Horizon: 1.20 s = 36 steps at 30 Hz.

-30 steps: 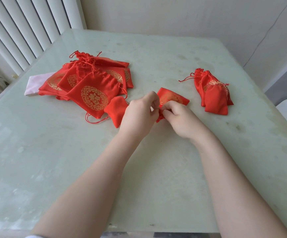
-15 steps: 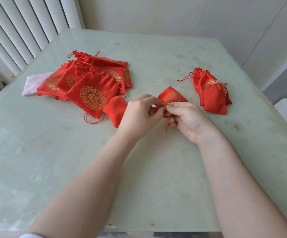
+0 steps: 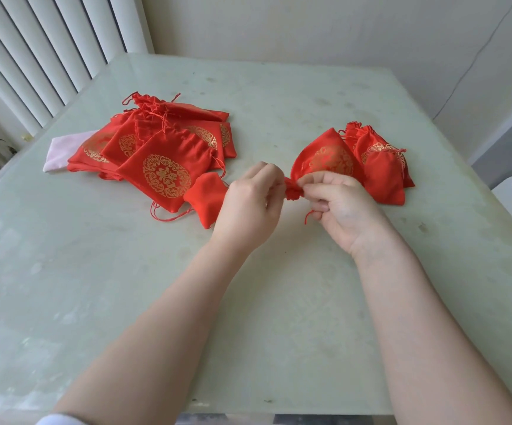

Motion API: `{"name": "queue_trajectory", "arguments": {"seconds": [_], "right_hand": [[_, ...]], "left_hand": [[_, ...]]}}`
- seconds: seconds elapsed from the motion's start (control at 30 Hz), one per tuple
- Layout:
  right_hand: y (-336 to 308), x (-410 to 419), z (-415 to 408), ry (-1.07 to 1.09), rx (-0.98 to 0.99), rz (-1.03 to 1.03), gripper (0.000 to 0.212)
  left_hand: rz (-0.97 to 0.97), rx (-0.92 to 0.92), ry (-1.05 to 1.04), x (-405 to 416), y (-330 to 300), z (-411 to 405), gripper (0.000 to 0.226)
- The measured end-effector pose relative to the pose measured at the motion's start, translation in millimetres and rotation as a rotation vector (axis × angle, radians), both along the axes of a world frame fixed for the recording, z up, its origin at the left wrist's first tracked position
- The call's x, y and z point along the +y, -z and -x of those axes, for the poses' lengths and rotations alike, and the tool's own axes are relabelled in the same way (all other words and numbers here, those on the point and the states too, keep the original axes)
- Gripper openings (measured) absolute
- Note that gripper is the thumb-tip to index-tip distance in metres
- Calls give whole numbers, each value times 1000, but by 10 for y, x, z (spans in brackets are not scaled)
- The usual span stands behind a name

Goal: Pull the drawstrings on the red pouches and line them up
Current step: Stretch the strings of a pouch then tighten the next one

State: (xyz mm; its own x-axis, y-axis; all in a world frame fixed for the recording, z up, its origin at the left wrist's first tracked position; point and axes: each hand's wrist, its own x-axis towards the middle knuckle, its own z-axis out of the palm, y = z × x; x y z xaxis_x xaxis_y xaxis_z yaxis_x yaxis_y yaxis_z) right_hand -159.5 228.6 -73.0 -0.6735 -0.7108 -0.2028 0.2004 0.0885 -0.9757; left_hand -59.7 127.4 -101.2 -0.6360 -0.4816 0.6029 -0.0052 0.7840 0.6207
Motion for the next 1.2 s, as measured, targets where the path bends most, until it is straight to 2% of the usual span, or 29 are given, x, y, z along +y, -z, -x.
{"name": "queue_trajectory", "arguments": {"seconds": [0.2, 0.33, 0.5, 0.57, 0.67, 0.7, 0.77, 0.83, 0.87, 0.93, 1.0, 1.03, 1.13, 1.2], "right_hand": [[-12, -37, 55, 232, 68, 1, 34], [51, -58, 18, 193, 53, -12, 34], [52, -163, -55, 190, 165, -34, 34], [78, -153, -71, 191, 230, -48, 33], [109, -116, -48, 140, 326, -98, 22], [125, -107, -19, 131, 412, -124, 17], [120, -84, 44, 159, 724, -263, 17], [42, -20, 75, 198, 996, -359, 30], [10, 20, 98, 165, 1033, -323, 36], [-41, 101, 133, 34, 941, -194, 42], [-64, 202, 160, -20, 873, -136, 42], [-53, 238, 181, 20, 885, -131, 40], [-26, 342, 299, 238, 907, -122, 39], [0, 422, 445, 356, 888, -181, 40]], "left_hand": [[-51, -89, -60, -32, 18, 30, 18], [-140, -125, -64, -92, 38, 24, 6], [-218, -149, -114, -137, -6, -14, 16], [-382, -166, -112, -113, -26, -11, 13], [-854, -110, 15, -38, -91, 3, 20], [-992, -88, 80, -1, -124, 6, 22], [-1169, -47, 199, 61, -202, 12, 23], [-1195, -17, 256, 100, -275, 29, 24], [-1189, 5, 264, 108, -305, 47, 25], [-1186, 51, 296, 114, -361, 94, 25], [-1162, 80, 351, 198, -420, 185, 14], [-1155, 93, 381, 256, -436, 247, 4], [-1101, 81, 378, 464, -434, 461, 19], [-1009, 6, 360, 603, -390, 593, 19]]}}
